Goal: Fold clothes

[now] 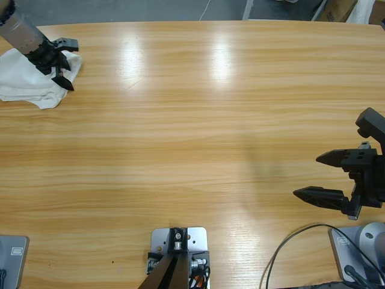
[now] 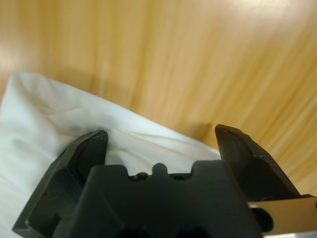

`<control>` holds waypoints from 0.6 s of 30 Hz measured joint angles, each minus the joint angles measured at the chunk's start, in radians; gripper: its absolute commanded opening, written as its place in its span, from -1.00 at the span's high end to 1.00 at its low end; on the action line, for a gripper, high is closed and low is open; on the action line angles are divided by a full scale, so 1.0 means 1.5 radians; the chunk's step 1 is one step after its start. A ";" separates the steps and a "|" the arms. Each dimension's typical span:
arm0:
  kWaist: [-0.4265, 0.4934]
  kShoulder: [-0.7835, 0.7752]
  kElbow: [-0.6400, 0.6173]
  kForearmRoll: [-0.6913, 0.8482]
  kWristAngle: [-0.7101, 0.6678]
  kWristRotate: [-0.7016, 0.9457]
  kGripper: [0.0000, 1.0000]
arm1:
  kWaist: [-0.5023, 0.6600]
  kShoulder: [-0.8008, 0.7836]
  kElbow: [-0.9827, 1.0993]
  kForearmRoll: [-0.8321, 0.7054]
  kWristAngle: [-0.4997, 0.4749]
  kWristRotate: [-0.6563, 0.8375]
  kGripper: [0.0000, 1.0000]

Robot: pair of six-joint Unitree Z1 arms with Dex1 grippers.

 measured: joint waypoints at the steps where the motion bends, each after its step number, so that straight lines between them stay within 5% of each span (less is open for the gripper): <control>1: 0.006 0.000 0.000 -0.004 -0.003 -0.010 -0.66 | 0.000 0.000 0.000 0.000 0.000 0.000 -1.00; 6: 0.010 -0.006 0.000 -0.011 -0.045 -0.034 -0.86 | 0.000 0.000 0.002 0.000 0.000 0.000 -1.00; 9: -0.003 -0.047 -0.003 -0.013 -0.119 -0.079 -0.41 | 0.000 -0.001 -0.003 0.021 -0.003 0.000 -1.00; 11: -0.033 -0.096 -0.015 -0.013 -0.172 -0.138 -0.33 | 0.000 -0.001 -0.038 0.060 -0.017 0.000 -1.00; 18: -0.108 -0.262 -0.009 -0.013 -0.171 -0.575 -0.74 | 0.000 0.038 -0.210 0.231 -0.140 -0.016 -0.97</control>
